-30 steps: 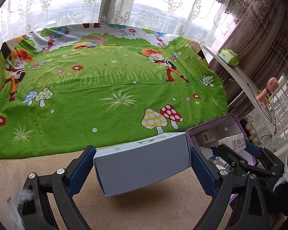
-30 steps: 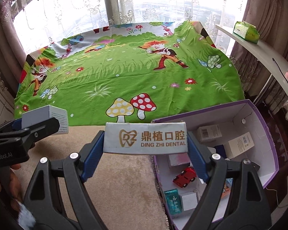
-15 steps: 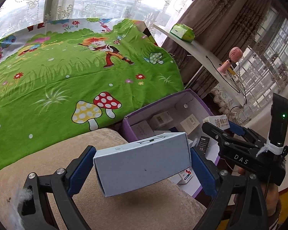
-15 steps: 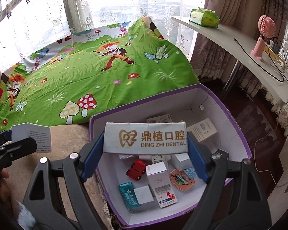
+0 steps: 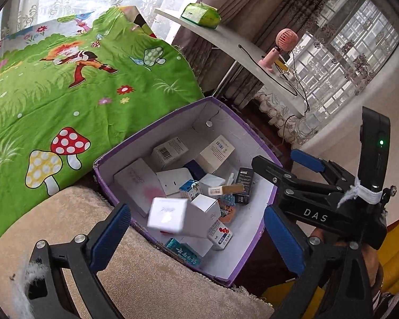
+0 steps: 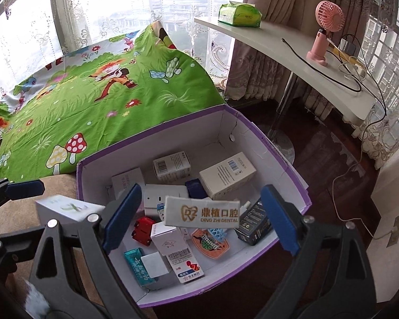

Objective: Organize rigid objects

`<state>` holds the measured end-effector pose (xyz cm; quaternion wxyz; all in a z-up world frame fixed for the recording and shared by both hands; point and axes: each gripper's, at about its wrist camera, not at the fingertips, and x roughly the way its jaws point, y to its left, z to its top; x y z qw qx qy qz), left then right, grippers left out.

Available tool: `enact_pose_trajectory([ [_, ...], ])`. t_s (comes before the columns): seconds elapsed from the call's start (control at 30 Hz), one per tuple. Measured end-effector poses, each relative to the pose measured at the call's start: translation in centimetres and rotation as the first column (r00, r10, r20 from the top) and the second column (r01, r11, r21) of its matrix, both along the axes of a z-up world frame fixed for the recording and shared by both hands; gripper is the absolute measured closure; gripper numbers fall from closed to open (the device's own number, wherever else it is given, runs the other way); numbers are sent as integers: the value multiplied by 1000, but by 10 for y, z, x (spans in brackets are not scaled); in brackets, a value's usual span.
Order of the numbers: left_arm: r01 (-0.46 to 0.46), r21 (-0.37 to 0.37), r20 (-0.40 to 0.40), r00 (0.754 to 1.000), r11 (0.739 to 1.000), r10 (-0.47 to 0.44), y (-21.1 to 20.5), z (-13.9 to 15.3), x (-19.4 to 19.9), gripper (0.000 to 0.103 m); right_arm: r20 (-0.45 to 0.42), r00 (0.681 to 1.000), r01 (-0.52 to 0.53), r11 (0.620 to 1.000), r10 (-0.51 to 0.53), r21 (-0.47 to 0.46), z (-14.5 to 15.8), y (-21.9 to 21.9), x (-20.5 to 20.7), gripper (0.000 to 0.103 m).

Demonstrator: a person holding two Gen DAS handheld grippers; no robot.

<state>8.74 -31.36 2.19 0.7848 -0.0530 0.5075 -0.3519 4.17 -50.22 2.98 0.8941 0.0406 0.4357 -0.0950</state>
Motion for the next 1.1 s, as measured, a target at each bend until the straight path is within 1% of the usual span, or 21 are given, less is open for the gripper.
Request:
enact_pose_trajectory([
  [0.03, -14, -10, -13, 1000, 1000, 14, 4, -1, 2, 2, 0, 1000, -1, 1000, 1, -1, 0, 1, 0, 7],
  [0.1, -47, -8, -4, 999, 999, 47, 12, 1, 2, 2, -1, 1000, -5, 1000, 5, 1, -1, 1, 0, 7],
  [0.13, -45, 7, 5, 999, 999, 45, 14, 2, 1, 2, 0, 1000, -6, 1000, 6, 5, -1, 1, 0, 7],
  [0.17, -28, 51, 8, 1000, 998, 27, 12, 2, -1, 2, 2, 1000, -6, 1000, 6, 8, -1, 1, -1, 7],
  [0.2, -30, 104, 19, 999, 994, 28, 11, 1, -3, 2, 1, 1000, -7, 1000, 7, 10, -2, 2, -1, 7],
  [0.23, -31, 122, 32, 999, 992, 28, 11, 0, -6, 2, 0, 1000, -8, 1000, 8, 11, -2, 2, -1, 7],
  [0.33, -3, 135, 26, 1000, 991, -1, 11, -5, -11, 2, -4, 1000, -7, 1000, 7, 11, -4, 2, -4, 7],
  [0.57, -3, 215, -1, 1000, 977, 3, 7, -21, -10, 2, -18, 1000, -5, 1000, 5, 18, -10, 4, -12, 7],
  [0.7, 16, 242, 26, 999, 970, -23, 2, -22, -13, 0, -30, 1000, -6, 1000, 7, 24, -15, 5, -12, 7],
  [0.77, 6, 271, 44, 999, 963, -18, 0, -22, -13, 0, -31, 999, -7, 1000, 8, 27, -15, 6, -12, 7],
  [1.1, -11, 245, 70, 998, 970, -6, 5, -16, -14, 0, -31, 999, -13, 999, 14, 29, -15, 9, -12, 7],
])
